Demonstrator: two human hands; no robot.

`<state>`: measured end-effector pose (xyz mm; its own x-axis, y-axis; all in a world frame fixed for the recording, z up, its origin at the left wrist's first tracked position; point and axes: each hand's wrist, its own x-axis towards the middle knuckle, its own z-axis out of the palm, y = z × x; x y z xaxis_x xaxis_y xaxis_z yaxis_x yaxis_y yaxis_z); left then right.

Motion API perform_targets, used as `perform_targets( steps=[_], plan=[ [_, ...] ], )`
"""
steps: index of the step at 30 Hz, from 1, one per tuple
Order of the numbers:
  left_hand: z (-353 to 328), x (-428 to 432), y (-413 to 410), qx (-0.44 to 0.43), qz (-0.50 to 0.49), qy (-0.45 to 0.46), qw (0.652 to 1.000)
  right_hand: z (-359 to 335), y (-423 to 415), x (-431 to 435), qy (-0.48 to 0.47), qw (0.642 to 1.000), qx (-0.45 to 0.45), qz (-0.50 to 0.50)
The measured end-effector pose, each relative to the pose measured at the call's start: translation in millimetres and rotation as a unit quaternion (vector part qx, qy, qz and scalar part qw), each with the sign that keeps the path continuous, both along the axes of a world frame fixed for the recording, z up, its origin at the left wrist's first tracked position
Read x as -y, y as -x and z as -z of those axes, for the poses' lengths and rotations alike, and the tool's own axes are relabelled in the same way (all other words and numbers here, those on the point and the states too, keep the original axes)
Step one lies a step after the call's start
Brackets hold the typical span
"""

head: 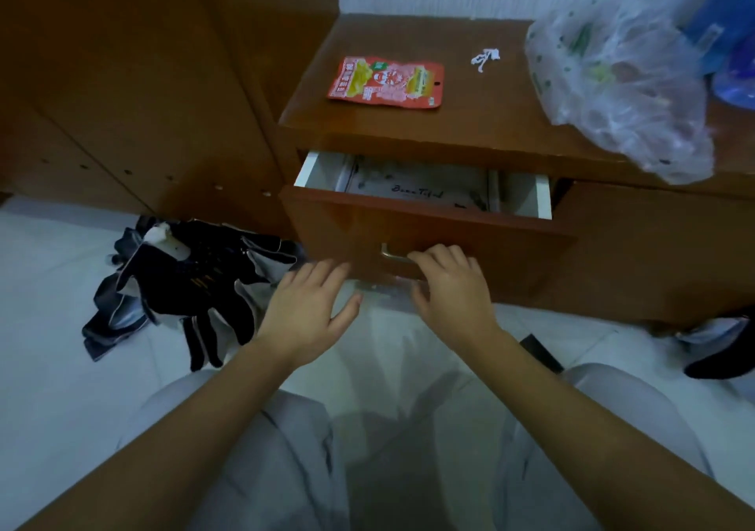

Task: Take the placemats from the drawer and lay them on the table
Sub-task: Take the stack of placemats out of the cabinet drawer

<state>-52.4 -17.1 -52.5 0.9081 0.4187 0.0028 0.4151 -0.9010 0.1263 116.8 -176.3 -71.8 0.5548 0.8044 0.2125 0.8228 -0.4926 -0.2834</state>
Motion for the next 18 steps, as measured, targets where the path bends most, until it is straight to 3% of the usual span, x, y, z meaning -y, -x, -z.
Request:
perform_targets(
  steps=[6, 11, 18],
  plan=[
    [-18.4, 22.6, 30.9, 0.019, 0.000, 0.000, 1.000, -1.1, 51.6, 41.8, 0.029, 0.999, -0.005, -0.042],
    [-39.1, 37.7, 42.7, 0.092, 0.024, -0.024, 0.995, -16.1, 71.2, 58.2, 0.055, 0.996, -0.024, -0.064],
    [-60.2, 28.6, 21.2, 0.127, 0.043, -0.060, 0.989, -68.0, 61.1, 51.7, -0.053, 0.996, 0.002, -0.067]
  ],
)
